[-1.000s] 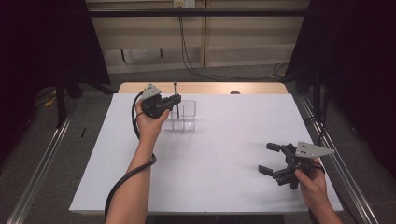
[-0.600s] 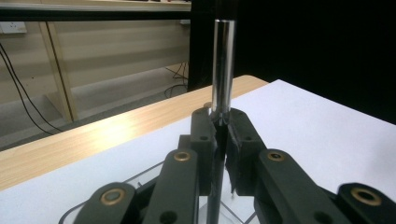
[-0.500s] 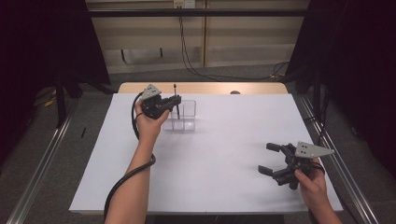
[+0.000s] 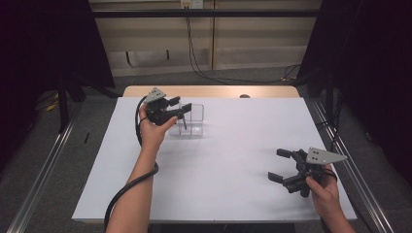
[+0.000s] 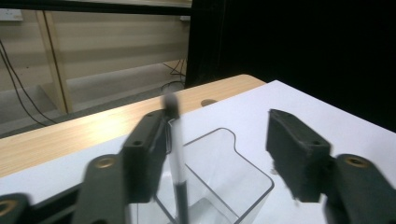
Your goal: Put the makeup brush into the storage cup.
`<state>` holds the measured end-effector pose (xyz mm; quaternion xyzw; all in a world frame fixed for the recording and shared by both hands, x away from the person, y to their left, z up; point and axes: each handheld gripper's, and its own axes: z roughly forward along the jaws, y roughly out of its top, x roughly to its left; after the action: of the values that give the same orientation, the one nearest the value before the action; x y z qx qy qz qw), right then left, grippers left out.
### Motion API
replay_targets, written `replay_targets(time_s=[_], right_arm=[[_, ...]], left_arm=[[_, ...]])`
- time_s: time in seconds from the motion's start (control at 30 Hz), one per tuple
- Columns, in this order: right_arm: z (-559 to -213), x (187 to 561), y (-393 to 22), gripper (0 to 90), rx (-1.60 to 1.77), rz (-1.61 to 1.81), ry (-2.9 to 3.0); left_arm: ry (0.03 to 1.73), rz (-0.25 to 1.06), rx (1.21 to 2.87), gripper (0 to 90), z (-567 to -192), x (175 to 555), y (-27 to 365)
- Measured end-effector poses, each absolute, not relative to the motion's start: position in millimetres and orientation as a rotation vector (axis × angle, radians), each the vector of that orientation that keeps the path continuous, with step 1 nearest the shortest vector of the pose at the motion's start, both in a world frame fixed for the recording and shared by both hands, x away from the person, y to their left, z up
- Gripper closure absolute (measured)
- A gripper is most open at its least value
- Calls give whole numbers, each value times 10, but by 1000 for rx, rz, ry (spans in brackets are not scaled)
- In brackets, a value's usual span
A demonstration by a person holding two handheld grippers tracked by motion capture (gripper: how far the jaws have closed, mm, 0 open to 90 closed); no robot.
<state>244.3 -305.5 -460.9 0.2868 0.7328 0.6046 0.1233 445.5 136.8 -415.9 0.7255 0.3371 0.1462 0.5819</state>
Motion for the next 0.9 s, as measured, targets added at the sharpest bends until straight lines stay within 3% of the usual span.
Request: replay_targets(time_s=[0.37,0.9], right_arm=[[-4611,2458,-3032,28,831,1763,2141],[-4607,2426,-3067,28,842,1760,2129]], left_arm=[[818,335,1712,174,-4189,4436,1443],[803,325,1700,8,-4189,4424,1440]])
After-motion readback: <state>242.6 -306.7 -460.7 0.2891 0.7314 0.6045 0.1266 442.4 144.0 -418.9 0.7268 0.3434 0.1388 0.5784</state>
